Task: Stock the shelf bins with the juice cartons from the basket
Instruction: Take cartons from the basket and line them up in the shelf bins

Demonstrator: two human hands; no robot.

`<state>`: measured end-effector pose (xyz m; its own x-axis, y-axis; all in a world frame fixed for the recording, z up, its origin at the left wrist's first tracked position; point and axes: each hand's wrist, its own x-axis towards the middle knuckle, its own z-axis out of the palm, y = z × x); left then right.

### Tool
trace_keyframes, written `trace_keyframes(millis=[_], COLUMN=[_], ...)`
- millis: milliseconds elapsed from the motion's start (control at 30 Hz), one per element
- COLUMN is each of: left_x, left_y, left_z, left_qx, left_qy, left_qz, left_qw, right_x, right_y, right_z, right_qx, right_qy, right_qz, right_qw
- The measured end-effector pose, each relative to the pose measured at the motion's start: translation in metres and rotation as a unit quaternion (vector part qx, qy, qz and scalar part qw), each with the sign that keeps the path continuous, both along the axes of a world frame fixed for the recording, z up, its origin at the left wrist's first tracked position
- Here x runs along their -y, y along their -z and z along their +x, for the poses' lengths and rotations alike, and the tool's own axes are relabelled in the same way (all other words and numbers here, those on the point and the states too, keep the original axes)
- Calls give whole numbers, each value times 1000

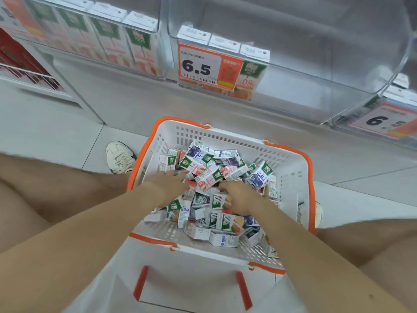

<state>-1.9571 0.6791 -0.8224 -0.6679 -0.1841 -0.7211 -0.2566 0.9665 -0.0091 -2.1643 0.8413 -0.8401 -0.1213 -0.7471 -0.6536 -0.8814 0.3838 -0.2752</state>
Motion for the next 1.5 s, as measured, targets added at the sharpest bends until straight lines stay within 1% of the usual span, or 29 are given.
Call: trace_keyframes(millis=[100, 167, 233, 267, 333, 367, 433, 500, 533, 633, 700, 767, 800, 833, 867, 900, 933, 967, 1000, 1067, 1100, 1167, 1233, 1333, 1400, 1433, 1500], left_x=[-2, -3, -2, -2, 4, 9, 17, 24, 26, 30, 30, 26, 24, 21, 17, 14, 12, 10, 8, 6, 5, 2, 2, 7, 10, 11, 14], left_y=[-4, -6, -8, -11, -19, -24, -38, -57, -68, -106, -128, -150, -161, -172, -184, -196, -208, -219, -228, -244, -251, -265, -277, -294, -304, -307, -307], left_z=[-3, -5, -5, -5, -3, -2, -1, -3, -4, -4, 0, 1, 0, -3, -6, -9, -11, -11, -11, -11, -13, -20, -28, -39, -47, -51, -59], left_qx=[-4, 6, -4, -9, -26, -34, -58, -103, -125, -189, -233, -265, -276, -285, -293, -299, -305, -315, -329, -369, -395, -455, -506, -548, -555, -559, -564], left_qy=[42, 54, 50, 32, -38, -87, -187, -267, -309, -433, -483, -516, -528, -536, -542, -545, -543, -535, -522, -494, -486, -484, -481, -444, -426, -426, -451], left_qz=[-24, -39, -22, -6, 41, 70, 121, 152, 175, 269, 319, 348, 362, 376, 389, 401, 412, 421, 420, 387, 364, 316, 282, 292, 326, 343, 373], left_qw=[999, 998, 998, 999, 998, 993, 973, 946, 926, 839, 781, 736, 717, 699, 684, 673, 665, 661, 665, 685, 690, 678, 659, 646, 635, 623, 583], right_x=[-3, -3, -2, -1, 4, 7, 15, 21, 22, 27, 32, 37, 38, 38, 36, 35, 34, 34, 34, 34, 34, 32, 30, 31, 35, 38, 42], right_y=[5, 7, 4, 0, -13, -21, -41, -63, -76, -108, -131, -152, -169, -184, -198, -211, -225, -240, -252, -274, -282, -296, -309, -324, -327, -326, -324], right_z=[0, 1, 3, 4, 5, 6, 7, 6, 7, 4, 3, 4, 9, 13, 16, 18, 19, 21, 21, 18, 13, 0, -14, -37, -52, -57, -63], right_qx=[0, -22, -32, -13, 61, 107, 197, 260, 285, 334, 361, 417, 429, 426, 404, 378, 355, 332, 306, 251, 222, 182, 195, 242, 283, 300, 316], right_qy=[4, -6, -20, -12, 56, 102, 186, 250, 277, 375, 416, 437, 428, 406, 376, 351, 338, 338, 344, 354, 354, 330, 293, 252, 270, 290, 325], right_qz=[4, -14, -23, -18, -12, -14, -24, -37, -45, -95, -123, -147, -159, -172, -185, -203, -220, -243, -269, -329, -365, -433, -471, -485, -486, -484, -485], right_qw=[1000, 1000, 999, 1000, 996, 989, 962, 932, 917, 860, 825, 783, 779, 790, 813, 832, 844, 847, 846, 839, 832, 819, 809, 802, 781, 769, 748])
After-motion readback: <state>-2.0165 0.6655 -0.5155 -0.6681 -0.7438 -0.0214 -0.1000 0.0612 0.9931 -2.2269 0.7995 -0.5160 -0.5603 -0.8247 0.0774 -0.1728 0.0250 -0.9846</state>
